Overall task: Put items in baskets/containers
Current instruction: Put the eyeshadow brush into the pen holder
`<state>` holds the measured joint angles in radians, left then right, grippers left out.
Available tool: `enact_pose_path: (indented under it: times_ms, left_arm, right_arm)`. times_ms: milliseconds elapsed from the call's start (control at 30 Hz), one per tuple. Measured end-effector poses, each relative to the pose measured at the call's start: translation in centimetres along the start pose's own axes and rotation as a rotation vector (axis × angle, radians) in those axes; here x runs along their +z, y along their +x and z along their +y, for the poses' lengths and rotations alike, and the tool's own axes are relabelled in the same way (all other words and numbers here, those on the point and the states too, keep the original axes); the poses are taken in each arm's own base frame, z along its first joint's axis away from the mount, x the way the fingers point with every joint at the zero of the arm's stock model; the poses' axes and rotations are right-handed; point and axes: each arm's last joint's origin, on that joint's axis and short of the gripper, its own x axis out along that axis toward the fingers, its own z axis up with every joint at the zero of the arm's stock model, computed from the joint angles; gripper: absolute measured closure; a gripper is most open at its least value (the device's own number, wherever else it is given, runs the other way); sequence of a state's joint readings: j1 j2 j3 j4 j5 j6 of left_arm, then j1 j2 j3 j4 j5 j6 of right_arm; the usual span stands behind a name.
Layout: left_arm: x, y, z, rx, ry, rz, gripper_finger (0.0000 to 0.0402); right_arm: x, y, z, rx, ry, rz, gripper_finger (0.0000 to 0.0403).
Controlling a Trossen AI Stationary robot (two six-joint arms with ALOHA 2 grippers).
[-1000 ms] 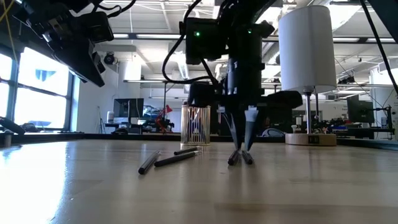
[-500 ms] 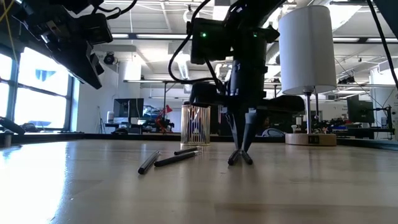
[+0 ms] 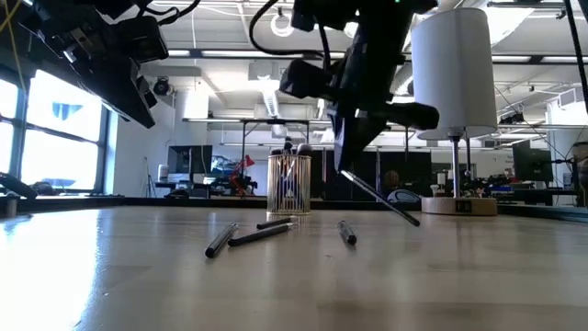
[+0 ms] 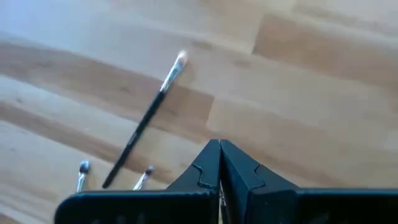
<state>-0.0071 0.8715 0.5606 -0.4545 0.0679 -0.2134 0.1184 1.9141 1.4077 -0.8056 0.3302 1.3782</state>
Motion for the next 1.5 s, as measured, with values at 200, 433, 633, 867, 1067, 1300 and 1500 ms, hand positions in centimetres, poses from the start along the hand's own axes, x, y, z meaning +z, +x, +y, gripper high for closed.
enact_pose_path:
  times_ms: [200,433,633,867,1067,1300,1500]
  left_arm:
    - [0.6,0.0,-0.1,-0.006,0.003,-0.059,0.0401]
    - [1.7,-0.2,0.0,0.082,-0.041,-0.193,0.0401]
    - [2.6,-0.4,0.3,0.216,-0.160,-0.336,0.0387]
    - [3.6,0.4,1.7,0.252,-0.382,-0.415,0.0289]
    - [3.9,1.9,2.5,0.287,-0.481,-0.420,0.0213]
    - [3.8,3.0,2.4,0.201,-0.583,-0.382,0.0193]
    - [3.8,3.0,2.4,0.194,-0.592,-0.379,0.0193]
  right_arm:
    - [1.1,-3.6,-2.9,-0.016,-0.075,-0.091,0.0402]
    - [2.7,-4.0,-9.1,0.213,0.015,-0.195,0.0403]
    - [6.7,-4.4,-12.1,0.589,-0.050,-0.464,0.0403]
    - [12.5,-5.1,-12.3,0.819,-0.231,-0.807,0.0403]
    - [17.0,-4.9,-10.9,0.887,-0.399,-0.949,0.0402]
    - [18.7,-0.5,-10.0,0.889,-0.482,-0.819,0.0402]
    - [17.6,3.8,-9.7,0.802,-0.563,-0.730,0.0402]
